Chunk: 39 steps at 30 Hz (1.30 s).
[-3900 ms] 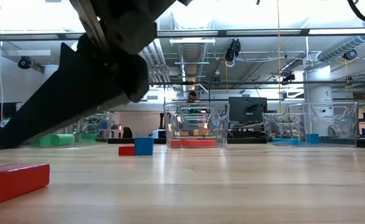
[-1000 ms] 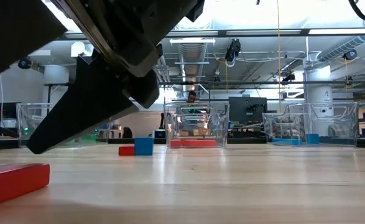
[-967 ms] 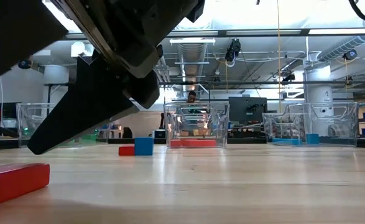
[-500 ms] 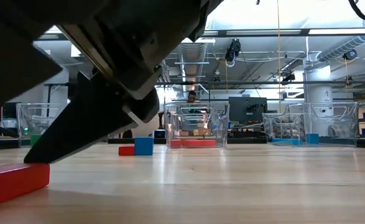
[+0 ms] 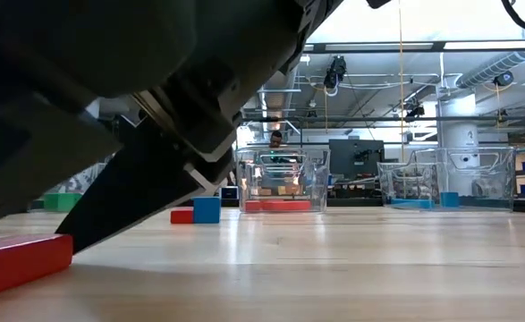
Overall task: Sort blocks
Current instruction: Put the red wooden block into the middle transparent bin
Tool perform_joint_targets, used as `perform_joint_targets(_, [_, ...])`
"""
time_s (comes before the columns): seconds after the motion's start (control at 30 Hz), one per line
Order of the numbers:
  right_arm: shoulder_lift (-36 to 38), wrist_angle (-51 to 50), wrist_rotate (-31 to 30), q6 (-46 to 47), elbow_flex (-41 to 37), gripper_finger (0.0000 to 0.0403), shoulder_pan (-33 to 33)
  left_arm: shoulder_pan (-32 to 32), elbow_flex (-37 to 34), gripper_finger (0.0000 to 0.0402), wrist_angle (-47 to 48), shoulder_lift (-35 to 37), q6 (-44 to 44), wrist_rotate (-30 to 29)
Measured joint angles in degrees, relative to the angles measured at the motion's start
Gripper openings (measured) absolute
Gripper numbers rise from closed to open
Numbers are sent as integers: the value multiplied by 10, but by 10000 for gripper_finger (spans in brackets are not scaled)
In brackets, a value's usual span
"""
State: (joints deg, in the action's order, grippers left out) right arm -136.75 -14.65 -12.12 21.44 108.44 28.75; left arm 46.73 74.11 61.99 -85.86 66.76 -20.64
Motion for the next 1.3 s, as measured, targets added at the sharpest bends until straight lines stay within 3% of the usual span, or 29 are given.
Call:
perform_joint_targets(1.07, [-19,7,-25,-19,-3,399,0,0,0,176,8,0,2,0])
perform_joint_targets(1.3, [-19,6,-28,-19,-3,369,0,0,0,176,8,0,2,0])
